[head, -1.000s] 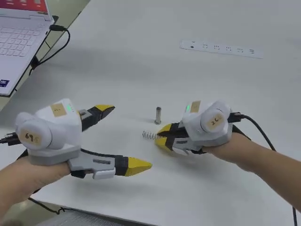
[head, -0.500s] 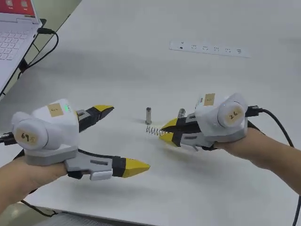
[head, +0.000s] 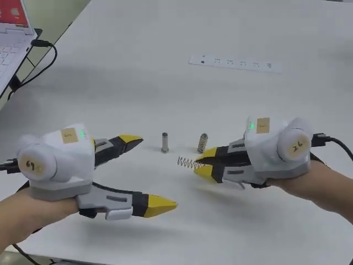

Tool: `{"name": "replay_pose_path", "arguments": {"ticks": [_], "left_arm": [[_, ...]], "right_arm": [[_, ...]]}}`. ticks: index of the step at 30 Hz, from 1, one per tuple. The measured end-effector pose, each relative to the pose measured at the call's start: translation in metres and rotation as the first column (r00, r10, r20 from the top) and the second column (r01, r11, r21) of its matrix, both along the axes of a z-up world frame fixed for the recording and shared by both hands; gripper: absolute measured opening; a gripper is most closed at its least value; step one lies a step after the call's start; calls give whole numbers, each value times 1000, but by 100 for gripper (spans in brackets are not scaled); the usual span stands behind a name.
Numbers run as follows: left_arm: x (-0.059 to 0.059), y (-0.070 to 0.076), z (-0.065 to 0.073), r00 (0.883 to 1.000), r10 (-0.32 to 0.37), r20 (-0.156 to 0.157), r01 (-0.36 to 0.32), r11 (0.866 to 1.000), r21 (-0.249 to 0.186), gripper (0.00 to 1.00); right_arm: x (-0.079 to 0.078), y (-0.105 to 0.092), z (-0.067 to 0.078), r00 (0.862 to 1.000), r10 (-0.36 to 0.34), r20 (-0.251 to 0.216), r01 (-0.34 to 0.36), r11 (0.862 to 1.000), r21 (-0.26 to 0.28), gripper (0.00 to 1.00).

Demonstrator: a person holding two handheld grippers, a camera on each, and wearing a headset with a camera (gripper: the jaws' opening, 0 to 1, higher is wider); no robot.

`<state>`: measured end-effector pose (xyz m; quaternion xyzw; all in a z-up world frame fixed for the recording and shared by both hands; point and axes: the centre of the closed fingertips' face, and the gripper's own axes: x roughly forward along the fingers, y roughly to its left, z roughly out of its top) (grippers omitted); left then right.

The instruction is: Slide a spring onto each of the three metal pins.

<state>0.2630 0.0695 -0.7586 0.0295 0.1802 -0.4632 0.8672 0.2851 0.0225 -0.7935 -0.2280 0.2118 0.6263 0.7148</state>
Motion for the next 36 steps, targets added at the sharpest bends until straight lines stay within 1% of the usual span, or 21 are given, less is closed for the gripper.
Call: {"name": "replay_pose_path", "arguments": {"ticks": [2, 5, 7, 10, 16, 19, 21, 23, 26, 29, 31, 32, 34, 36], "left_arm": [[0, -3, 0, 1000, -19, -1, 19, 1000, 5, 82], [-2, -8, -3, 998, -55, -20, 55, 998, 7, 72], [-2, -12, -2, 997, -69, -21, 69, 998, 9, 67], [-1, -20, -1, 995, -94, -22, 94, 996, 2, 62], [1, -33, -3, 991, -132, -30, 132, 991, 8, 53], [2, -38, -3, 988, -150, -26, 151, 989, 12, 49], [2, -41, -4, 986, -164, -14, 165, 986, 24, 48], [1, -44, -9, 983, -183, -26, 184, 982, 36, 45], [-1, -48, -11, 979, -201, -36, 202, 979, 36, 38], [-2, -54, -10, 977, -207, -49, 208, 978, 12, 32], [1, -55, -9, 980, -198, -32, 199, 980, 15, 34], [3, -57, -8, 980, -196, -33, 196, 981, 11, 33], [4, -60, -5, 979, -199, -39, 198, 980, -15, 31], [4, -62, -4, 978, -205, -41, 204, 979, -22, 27]], "right_arm": [[-1, -4, -1, 1000, 2, 0, -2, 1000, -5, 8], [-3, -8, -1, 1000, 14, 1, -14, 1000, -19, 8], [-5, -10, 1, 1000, 17, 10, -17, 1000, -22, 8], [-9, -11, 7, 1000, 24, 2, -24, 1000, -4, 8], [-16, -13, 13, 998, 58, 7, -58, 998, 2, 8], [-19, -16, 13, 997, 80, 14, -79, 997, -10, 8], [-20, -18, 10, 996, 94, 14, -93, 995, -30, 8], [-21, -19, 11, 995, 99, 13, -98, 995, -28, 8], [-22, -18, 12, 995, 101, 11, -101, 995, -19, 8], [-24, -19, 11, 994, 111, 1, -111, 994, -21, 8], [-25, -20, 11, 993, 117, -5, -117, 993, -19, 8], [-25, -21, 11, 993, 118, -5, -118, 993, -17, 8], [-26, -21, 13, 993, 121, -6, -121, 993, -13, 8], [-26, -22, 14, 992, 123, -4, -123, 992, -13, 8]]}}
